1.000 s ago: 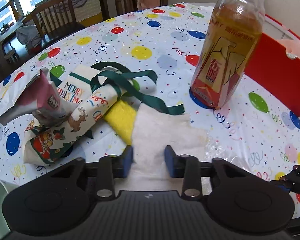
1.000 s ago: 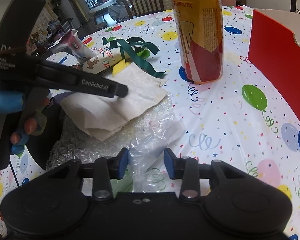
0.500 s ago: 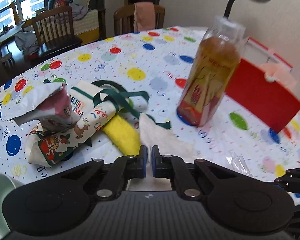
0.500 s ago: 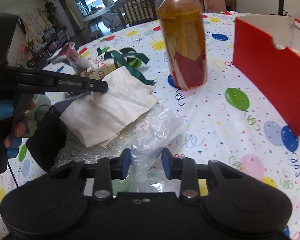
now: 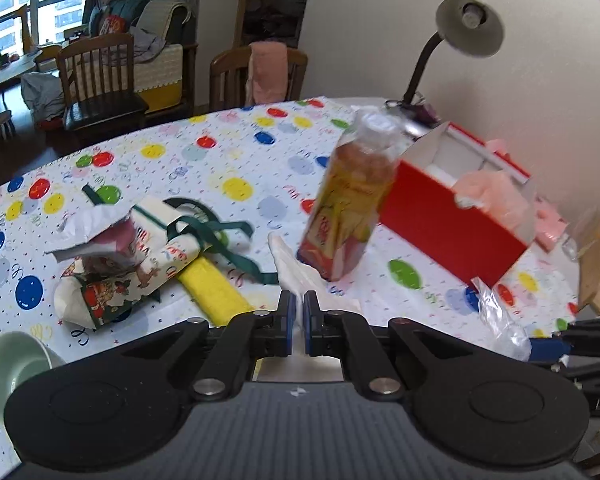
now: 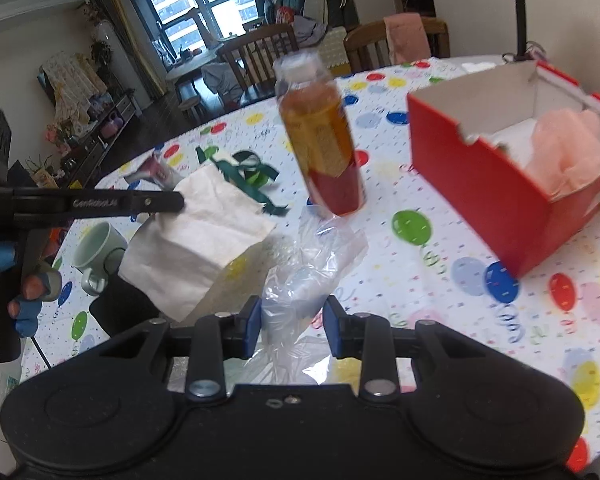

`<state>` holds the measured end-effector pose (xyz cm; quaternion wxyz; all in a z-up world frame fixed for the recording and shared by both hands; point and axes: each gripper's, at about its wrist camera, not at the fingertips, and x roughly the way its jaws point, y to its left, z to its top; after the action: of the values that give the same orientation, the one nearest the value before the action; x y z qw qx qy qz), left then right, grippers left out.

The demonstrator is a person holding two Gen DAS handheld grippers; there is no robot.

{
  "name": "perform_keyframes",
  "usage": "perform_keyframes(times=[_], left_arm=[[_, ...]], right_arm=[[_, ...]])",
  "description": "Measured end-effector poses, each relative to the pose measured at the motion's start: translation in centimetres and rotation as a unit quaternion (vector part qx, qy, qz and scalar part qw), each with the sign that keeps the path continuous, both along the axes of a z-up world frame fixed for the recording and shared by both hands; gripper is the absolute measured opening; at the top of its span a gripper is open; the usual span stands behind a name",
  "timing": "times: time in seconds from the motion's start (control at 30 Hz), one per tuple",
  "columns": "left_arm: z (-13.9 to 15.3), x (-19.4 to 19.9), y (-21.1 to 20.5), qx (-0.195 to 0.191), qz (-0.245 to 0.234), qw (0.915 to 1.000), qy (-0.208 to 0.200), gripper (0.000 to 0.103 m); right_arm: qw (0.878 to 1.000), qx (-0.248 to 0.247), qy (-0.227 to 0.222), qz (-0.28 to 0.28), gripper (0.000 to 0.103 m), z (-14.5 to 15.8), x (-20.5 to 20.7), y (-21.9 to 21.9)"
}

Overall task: Organize soft objects
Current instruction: 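Grasp the white cloth with the left gripper while the right grasps the plastic bag, then carry the white cloth and plastic bag with both grippers into the red box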

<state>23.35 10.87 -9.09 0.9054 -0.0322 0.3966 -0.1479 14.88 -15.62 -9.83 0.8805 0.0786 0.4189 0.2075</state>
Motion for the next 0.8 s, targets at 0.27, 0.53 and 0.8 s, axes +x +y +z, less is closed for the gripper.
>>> perform_keyframes(times=[0.27, 0.53, 0.8], left_arm=[[3.6, -1.4, -2.5, -0.024, -0.024, 0.9993, -0.016, 0.005], [7.0, -1.4, -6.2, -0.039, -0.048, 0.9971, -0.044, 0.005], [9.4, 0.4, -10.3, -0.036, -0.055, 0.9955, -0.067, 0.005]], right_arm=[[1.000, -0.012, -0.023, 0.001, 0.031, 3.7, 0.0, -2.8], [0.999, -0.030, -0.045, 0.001, 0.031, 6.9, 1.9, -5.7], [0.996, -0.043, -0.083, 0.002, 0.031, 9.2, 5.0, -8.9]])
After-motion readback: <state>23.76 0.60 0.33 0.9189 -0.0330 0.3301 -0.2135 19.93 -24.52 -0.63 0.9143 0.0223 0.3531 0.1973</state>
